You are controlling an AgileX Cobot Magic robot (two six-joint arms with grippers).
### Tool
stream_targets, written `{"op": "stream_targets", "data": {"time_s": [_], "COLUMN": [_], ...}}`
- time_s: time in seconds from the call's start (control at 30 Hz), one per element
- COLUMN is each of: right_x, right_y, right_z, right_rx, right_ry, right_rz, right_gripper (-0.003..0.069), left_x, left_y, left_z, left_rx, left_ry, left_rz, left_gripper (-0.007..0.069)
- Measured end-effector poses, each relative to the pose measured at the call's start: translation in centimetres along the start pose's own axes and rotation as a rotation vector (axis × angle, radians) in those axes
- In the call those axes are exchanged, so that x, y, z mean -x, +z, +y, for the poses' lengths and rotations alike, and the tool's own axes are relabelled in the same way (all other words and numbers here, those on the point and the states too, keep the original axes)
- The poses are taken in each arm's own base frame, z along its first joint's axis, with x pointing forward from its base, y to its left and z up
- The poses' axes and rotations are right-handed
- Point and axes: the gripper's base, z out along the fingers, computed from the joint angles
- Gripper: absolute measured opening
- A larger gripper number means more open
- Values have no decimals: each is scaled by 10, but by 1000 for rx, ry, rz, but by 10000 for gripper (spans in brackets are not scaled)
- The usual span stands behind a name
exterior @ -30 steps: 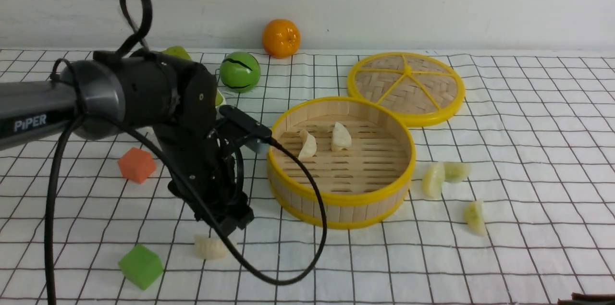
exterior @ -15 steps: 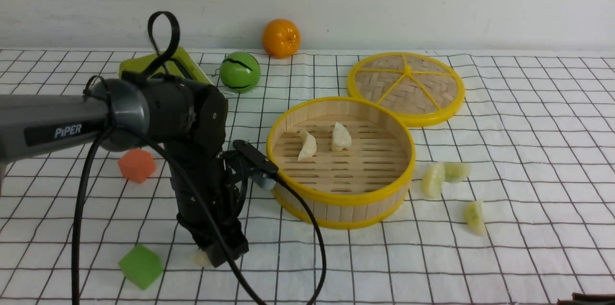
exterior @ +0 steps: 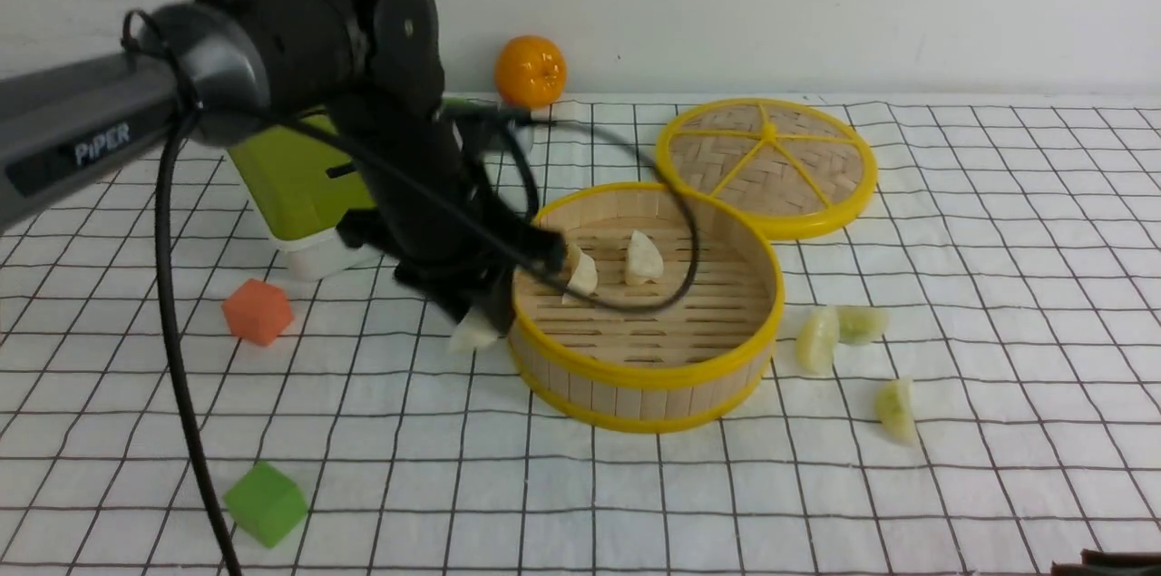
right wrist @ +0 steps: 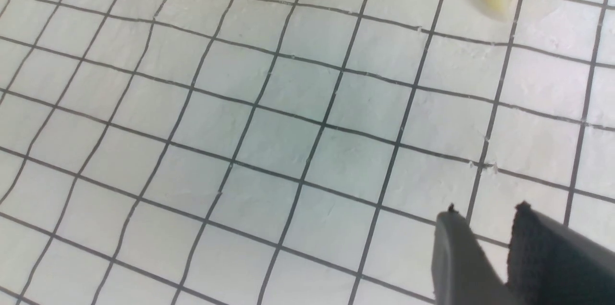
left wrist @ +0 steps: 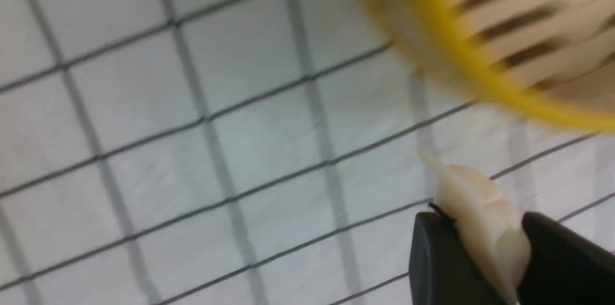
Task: Put the dumplings into the steamer on the table with the white tablecloth.
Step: 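Place the dumpling into the bamboo steamer basket with the left gripper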
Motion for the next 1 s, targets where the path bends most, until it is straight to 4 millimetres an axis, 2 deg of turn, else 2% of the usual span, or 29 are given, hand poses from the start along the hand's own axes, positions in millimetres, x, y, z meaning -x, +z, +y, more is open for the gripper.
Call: {"op": "stream_targets", "data": {"time_s": [0.1, 0.17, 0.2, 0.23, 0.33, 0.37, 0.4, 0.43, 0.5, 0.83, 0.9, 1.0], "right_x": [0, 0, 0, 0, 0, 0, 0, 0, 0, -1, -1, -1], "right_y": [0, 0, 0, 0, 0, 0, 0, 0, 0, 0, 0, 0], "right_z": [0, 0, 0, 0, 0, 0, 0, 0, 0, 0, 0, 0], "right_rx": [-1, -1, -1, -1, -1, -1, -1, -1, -1, 2, 2, 2], "right_ry": [0, 0, 0, 0, 0, 0, 0, 0, 0, -1, -1, -2], "right_rz": [-3, -3, -3, -3, -3, -3, -3, -3, -3, 7, 9, 9], "right_gripper": [174, 176, 177, 177, 177, 177, 177, 177, 177, 178, 179, 182], "left_x": [21, 31, 35, 34, 42, 46, 47, 52, 59, 68, 68, 69], "left_y": [-19, -16, -6, -5, 35, 57, 60, 80, 96, 133, 136, 140], "left_z": [-30, -53, -65, -67, -86, -90, -89, -88, -84, -80, -80, -80], "left_rx": [-132, -179, -187, -187, -133, -78, -72, -29, 3, -8, -13, -17], "left_ry": [-38, -32, -30, -24, -32, -33, -36, -53, -66, -91, -104, -111], "left_rz": [-148, -201, -210, -212, -228, -250, -253, -272, -304, -370, -374, -381], "left_gripper": [190, 190, 190, 190, 190, 190, 190, 190, 190, 201, 241, 355]}}
